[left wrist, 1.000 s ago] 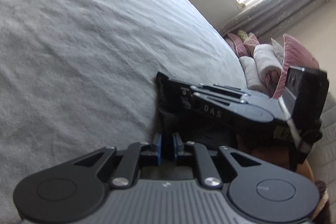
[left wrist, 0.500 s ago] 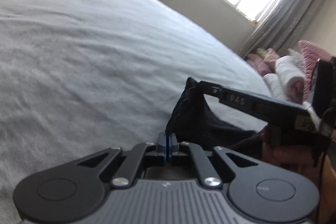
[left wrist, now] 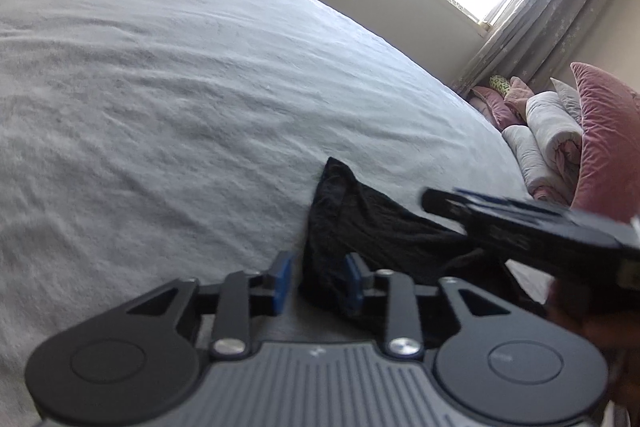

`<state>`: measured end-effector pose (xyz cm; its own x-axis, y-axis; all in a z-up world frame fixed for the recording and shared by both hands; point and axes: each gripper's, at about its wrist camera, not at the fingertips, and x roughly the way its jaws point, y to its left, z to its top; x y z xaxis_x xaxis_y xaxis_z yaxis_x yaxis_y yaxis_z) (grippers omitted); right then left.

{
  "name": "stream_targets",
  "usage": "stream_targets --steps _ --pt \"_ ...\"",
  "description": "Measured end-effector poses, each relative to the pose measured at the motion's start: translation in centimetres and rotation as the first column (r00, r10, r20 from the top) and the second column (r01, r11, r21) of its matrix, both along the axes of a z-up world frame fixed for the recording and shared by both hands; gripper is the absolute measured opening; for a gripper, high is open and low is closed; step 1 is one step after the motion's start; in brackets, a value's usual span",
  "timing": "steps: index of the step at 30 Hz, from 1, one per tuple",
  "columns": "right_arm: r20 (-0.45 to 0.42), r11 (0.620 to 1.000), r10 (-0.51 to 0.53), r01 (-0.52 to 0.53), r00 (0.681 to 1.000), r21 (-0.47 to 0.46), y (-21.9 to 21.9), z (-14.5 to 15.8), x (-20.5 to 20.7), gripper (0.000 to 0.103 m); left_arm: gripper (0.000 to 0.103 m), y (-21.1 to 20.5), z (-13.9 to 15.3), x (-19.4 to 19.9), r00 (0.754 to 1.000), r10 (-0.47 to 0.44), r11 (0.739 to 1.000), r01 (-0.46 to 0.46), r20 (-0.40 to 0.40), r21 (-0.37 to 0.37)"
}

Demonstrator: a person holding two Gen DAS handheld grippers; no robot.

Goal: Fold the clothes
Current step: 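Lay the black shirt flat on the bed and open both grippers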

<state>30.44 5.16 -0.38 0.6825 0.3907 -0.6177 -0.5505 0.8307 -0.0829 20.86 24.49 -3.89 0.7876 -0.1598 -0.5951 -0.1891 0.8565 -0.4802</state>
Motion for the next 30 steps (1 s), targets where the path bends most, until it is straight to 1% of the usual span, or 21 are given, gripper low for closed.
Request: stream_targets --steps 1,2,4,7,9,10,12,14,16,19,22,25,28,30 --pt "-0.005 1.000 -0.026 0.026 1.000 0.008 -1.1 0.6 -0.9 0.039 0.046 -0.2 0.2 0.0 1.000 -0.001 1.000 0.001 -0.006 0.008" --pt "-0.010 0.998 -0.053 0.053 0.999 0.016 -2.3 1.1 -1.7 0.041 0.048 -0.4 0.5 0.0 1.000 -0.002 1.000 0.003 -0.011 0.015" --pt "-0.025 0.993 -0.112 0.112 0.993 0.036 -4.8 2.2 -4.2 0.043 0.059 -1.0 1.0 -0.1 1.000 0.000 0.999 0.001 -0.026 0.051" --pt "-0.044 0.981 -0.185 0.188 0.982 0.057 -8.7 3.8 -8.5 0.043 0.060 -2.0 1.7 -0.4 0.999 0.007 0.992 -0.001 -0.042 0.123" --pt "-0.035 0.968 -0.239 0.241 0.970 0.065 -11.6 5.2 -12.2 0.043 0.061 -2.7 2.3 -0.7 0.999 0.000 0.987 0.006 -0.041 0.158" --pt "-0.030 0.961 -0.266 0.267 0.964 0.070 -13.1 5.9 -14.1 0.044 0.062 -3.1 2.7 -1.1 0.999 -0.019 0.987 0.025 -0.035 0.157" --pt "-0.037 0.942 -0.321 0.323 0.946 0.091 -16.7 7.2 -18.0 0.048 0.062 -3.9 3.5 -1.9 0.998 -0.062 0.985 0.065 -0.027 0.158" --pt "-0.042 0.922 -0.369 0.371 0.929 0.108 -20.0 8.3 -21.6 0.050 0.062 -5.4 4.2 -2.8 0.990 -0.140 0.974 0.144 -0.036 0.173" --pt "-0.032 0.905 -0.410 0.411 0.911 0.108 -22.8 8.8 -24.6 0.050 0.062 -6.6 4.9 -4.0 0.980 -0.192 0.966 0.196 -0.041 0.168" --pt "-0.026 0.883 -0.455 0.455 0.890 0.114 -25.7 8.8 -28.0 0.050 0.063 -8.2 5.7 -6.2 0.962 -0.267 0.950 0.273 -0.059 0.152" --pt "-0.075 0.852 -0.496 0.502 0.865 0.147 -27.9 8.0 -30.2 0.052 0.062 -9.4 5.9 -8.5 0.937 -0.336 0.928 0.347 -0.097 0.137" --pt "-0.112 0.832 -0.514 0.526 0.850 0.174 -29.3 6.8 -31.6 0.052 0.062 -10.3 5.6 -11.2 0.917 -0.374 0.912 0.391 -0.139 0.125" --pt "-0.143 0.819 -0.516 0.535 0.845 0.207 -30.6 5.3 -32.8 0.052 0.062 -10.4 4.7 -13.6 0.909 -0.375 0.910 0.398 -0.181 0.112" --pt "-0.169 0.809 -0.508 0.535 0.845 0.244 -31.4 4.0 -33.2 0.051 0.062 -10.0 4.0 -14.7 0.915 -0.362 0.918 0.383 -0.180 0.103"
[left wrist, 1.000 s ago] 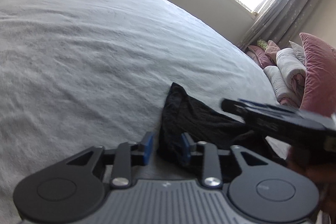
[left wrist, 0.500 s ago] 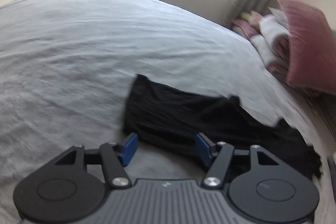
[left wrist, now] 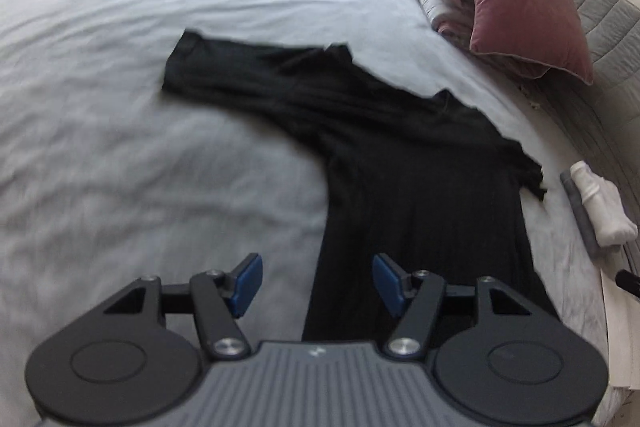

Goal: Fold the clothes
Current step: 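Lay the black shirt flat on the bed and open both grippers, then grasp the black shirt hem with both grippers and pull it straight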

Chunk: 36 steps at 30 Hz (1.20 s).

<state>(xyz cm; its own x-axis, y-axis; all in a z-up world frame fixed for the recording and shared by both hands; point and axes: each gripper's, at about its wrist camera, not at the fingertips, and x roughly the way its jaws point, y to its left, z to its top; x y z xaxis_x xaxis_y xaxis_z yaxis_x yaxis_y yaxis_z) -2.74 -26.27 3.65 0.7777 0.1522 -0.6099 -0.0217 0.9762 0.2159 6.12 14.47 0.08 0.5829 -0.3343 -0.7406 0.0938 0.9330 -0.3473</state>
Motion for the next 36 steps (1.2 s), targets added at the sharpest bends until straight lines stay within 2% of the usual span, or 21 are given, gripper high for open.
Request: stream_targets --steps 2,5,8,10,12,14,17,19,20,21,22,23,26,31,36 --pt "-0.010 0.997 -0.004 0.005 1.000 0.072 -0.9 -1.5 0.2 0.051 0.061 0.7 -0.9 -0.7 1.000 0.024 0.999 -0.023 0.018 -0.047" --pt "-0.091 0.985 0.038 -0.022 0.995 0.172 -1.5 -3.3 1.9 0.051 0.057 1.9 -2.8 0.0 0.999 0.052 0.981 -0.050 0.006 -0.188" --pt "-0.167 0.967 0.088 -0.044 0.982 0.251 -1.6 -5.0 4.3 0.051 0.057 1.7 -4.0 1.8 0.998 0.066 0.962 -0.068 -0.018 -0.265" --pt "-0.209 0.963 0.090 -0.031 0.974 0.269 -1.6 -6.3 5.5 0.051 0.058 1.6 -4.4 3.0 0.998 0.055 0.954 -0.062 -0.032 -0.294" --pt "-0.240 0.960 0.094 -0.025 0.966 0.279 -1.7 -7.3 6.5 0.051 0.059 1.2 -4.2 3.8 0.999 0.006 0.960 -0.019 -0.047 -0.281" --pt "-0.224 0.957 0.106 -0.038 0.969 0.289 -1.7 -7.4 6.8 0.048 0.058 1.3 -4.1 4.2 0.998 -0.032 0.961 0.014 -0.062 -0.278" --pt "-0.221 0.969 0.123 -0.069 0.967 0.236 -1.2 -7.6 6.8 0.021 0.055 1.1 -4.0 4.4 0.994 -0.060 0.960 0.034 -0.086 -0.277" --pt "-0.231 0.964 0.136 -0.075 0.963 0.255 -1.7 -7.7 6.8 0.012 0.043 0.5 -3.9 4.2 0.993 -0.083 0.969 0.060 -0.087 -0.239" --pt "-0.239 0.958 0.147 -0.077 0.960 0.278 -1.9 -7.7 6.8 0.002 0.040 0.1 -3.8 4.0 0.993 -0.088 0.975 0.070 -0.079 -0.211" --pt "-0.240 0.952 0.161 -0.086 0.958 0.295 -2.1 -7.7 6.6 0.002 0.028 -0.1 -3.8 3.7 0.994 -0.083 0.981 0.069 -0.071 -0.182" --pt "-0.238 0.954 0.162 -0.091 0.958 0.285 -2.1 -7.6 6.4 0.002 0.009 -0.4 -3.8 3.5 0.994 -0.075 0.985 0.063 -0.073 -0.160" --pt "-0.235 0.958 0.158 -0.091 0.959 0.272 -2.0 -7.4 6.1 0.002 0.005 -0.6 -3.8 3.2 0.995 -0.069 0.988 0.058 -0.075 -0.142" --pt "-0.218 0.965 0.146 -0.091 0.965 0.246 -1.8 -6.6 5.2 0.001 0.003 -0.9 -3.6 2.5 0.997 -0.058 0.991 0.051 -0.056 -0.121" --pt "-0.194 0.982 0.080 -0.043 0.978 0.185 -2.2 -5.4 3.4 0.001 0.002 -0.4 -2.7 1.2 0.999 0.006 0.995 -0.011 -0.049 -0.095" --pt "-0.189 0.989 0.028 0.000 0.982 0.148 -2.9 -5.8 3.0 0.001 0.003 -1.1 -2.2 0.2 0.999 0.050 0.999 -0.050 -0.019 -0.014"
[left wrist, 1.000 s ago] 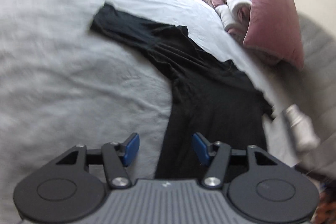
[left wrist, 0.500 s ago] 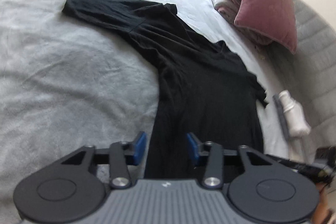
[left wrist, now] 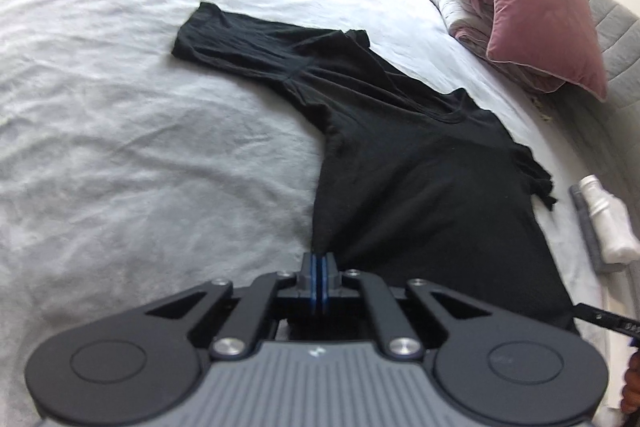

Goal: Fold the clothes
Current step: 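Grasp the black shirt hem with both grippers and pull it straight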

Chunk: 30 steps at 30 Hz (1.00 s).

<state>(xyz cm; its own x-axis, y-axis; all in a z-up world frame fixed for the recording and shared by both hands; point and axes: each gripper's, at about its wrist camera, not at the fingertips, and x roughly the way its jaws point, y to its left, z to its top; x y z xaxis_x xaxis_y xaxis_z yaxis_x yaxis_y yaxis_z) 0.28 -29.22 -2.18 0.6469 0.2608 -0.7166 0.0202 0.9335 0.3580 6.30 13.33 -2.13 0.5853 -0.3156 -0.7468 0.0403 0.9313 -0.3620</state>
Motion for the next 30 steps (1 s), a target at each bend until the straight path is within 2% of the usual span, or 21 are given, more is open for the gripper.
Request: stream_targets --steps 1,3,5,7,9,10,16,20,23,26,30 --pt "-0.011 1.000 -0.001 0.001 1.000 0.008 -0.1 -0.2 0.0 0.002 0.004 -0.1 -0.2 0.0 1.000 -0.009 1.000 0.009 -0.008 0.000" --pt "-0.033 1.000 -0.002 0.003 0.999 0.025 -0.3 -0.5 -0.2 0.012 0.006 0.0 -0.4 -0.1 1.000 -0.011 1.000 0.010 -0.027 -0.021" --pt "-0.032 0.999 -0.004 0.005 0.999 0.054 -0.8 -0.4 -0.9 0.013 0.016 0.5 -0.1 -0.5 0.999 -0.022 0.999 0.021 -0.032 -0.040" --pt "-0.027 0.996 0.008 -0.005 1.000 0.086 -1.4 -0.3 -1.7 0.017 0.035 1.1 0.0 -1.0 0.998 -0.052 0.996 0.049 -0.045 -0.075" --pt "-0.027 0.994 0.022 -0.019 0.999 0.106 -1.9 -0.3 -2.6 0.037 0.038 1.8 -0.2 -1.6 0.993 -0.089 0.991 0.081 -0.071 -0.110" --pt "-0.030 0.993 0.030 -0.026 0.999 0.111 -2.0 -0.4 -3.1 0.040 0.038 2.1 -0.3 -2.0 0.990 -0.108 0.987 0.097 -0.088 -0.127" --pt "-0.104 0.991 0.118 -0.111 0.988 0.068 -1.9 -0.5 -5.6 0.038 0.039 3.8 -1.0 -4.0 0.961 -0.208 0.962 0.168 -0.182 -0.214" --pt "-0.164 0.985 0.173 -0.166 0.971 0.053 -1.6 -0.4 -7.1 0.037 0.040 3.9 -0.3 -6.8 0.938 -0.273 0.957 0.242 -0.214 -0.159" --pt "-0.201 0.980 0.199 -0.193 0.959 0.050 -1.1 -0.2 -8.7 0.037 0.040 4.6 -0.1 -9.3 0.934 -0.275 0.959 0.252 -0.228 -0.127" --pt "-0.227 0.974 0.225 -0.224 0.948 0.028 -0.3 -0.2 -10.0 0.036 0.040 5.1 -0.2 -11.1 0.936 -0.262 0.964 0.242 -0.237 -0.112" --pt "-0.216 0.979 0.203 -0.204 0.955 0.019 0.5 -0.7 -10.7 0.033 0.038 4.4 -0.5 -12.2 0.951 -0.222 0.975 0.211 -0.215 -0.074"
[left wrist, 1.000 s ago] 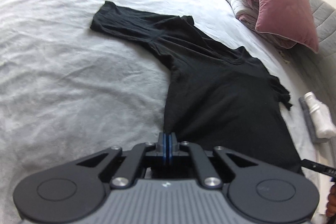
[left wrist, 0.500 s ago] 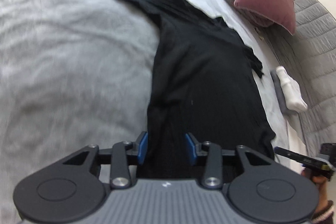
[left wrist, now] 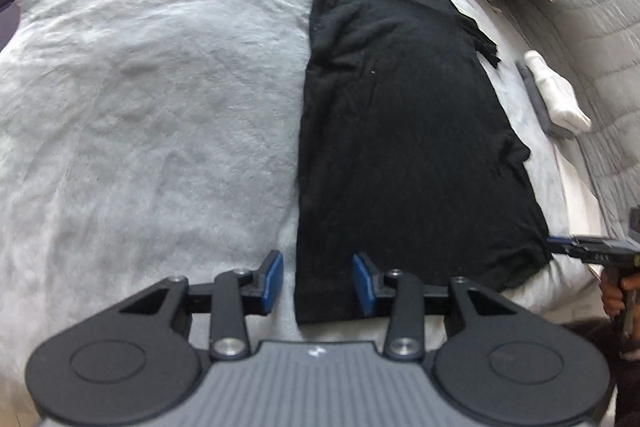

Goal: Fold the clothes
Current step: 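Grasp the black shirt hem with both grippers and pull it straight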

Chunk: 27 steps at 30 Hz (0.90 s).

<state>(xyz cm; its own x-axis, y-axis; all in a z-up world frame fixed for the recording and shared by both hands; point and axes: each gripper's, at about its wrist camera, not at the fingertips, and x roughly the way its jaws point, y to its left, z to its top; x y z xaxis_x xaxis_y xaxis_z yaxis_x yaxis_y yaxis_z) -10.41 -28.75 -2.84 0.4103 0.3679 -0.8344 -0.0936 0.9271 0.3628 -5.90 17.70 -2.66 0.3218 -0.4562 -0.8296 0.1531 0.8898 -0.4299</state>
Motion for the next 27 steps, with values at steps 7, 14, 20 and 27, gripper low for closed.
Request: stream_targets --steps 7,14,20,27 --pt "0.029 0.999 -0.037 0.037 0.999 -0.001 0.8 0.7 -1.6 0.003 0.002 -1.3 1.8 -1.3 0.997 0.005 0.996 -0.012 0.073 0.085" --pt "0.115 0.998 -0.061 0.061 0.991 0.001 -0.3 6.2 -4.4 0.002 0.002 0.5 6.6 -3.8 0.987 0.031 1.000 -0.031 0.157 -0.003" --pt "0.182 0.998 -0.053 0.056 0.982 -0.012 -0.5 10.1 -6.0 0.002 0.002 1.0 9.8 -5.3 0.974 0.014 0.999 -0.004 0.224 -0.046" --pt "0.079 0.997 -0.013 0.019 0.997 -0.073 0.0 7.2 -5.3 0.002 0.002 -0.5 6.7 -5.3 0.992 -0.051 0.998 0.046 0.118 0.045"
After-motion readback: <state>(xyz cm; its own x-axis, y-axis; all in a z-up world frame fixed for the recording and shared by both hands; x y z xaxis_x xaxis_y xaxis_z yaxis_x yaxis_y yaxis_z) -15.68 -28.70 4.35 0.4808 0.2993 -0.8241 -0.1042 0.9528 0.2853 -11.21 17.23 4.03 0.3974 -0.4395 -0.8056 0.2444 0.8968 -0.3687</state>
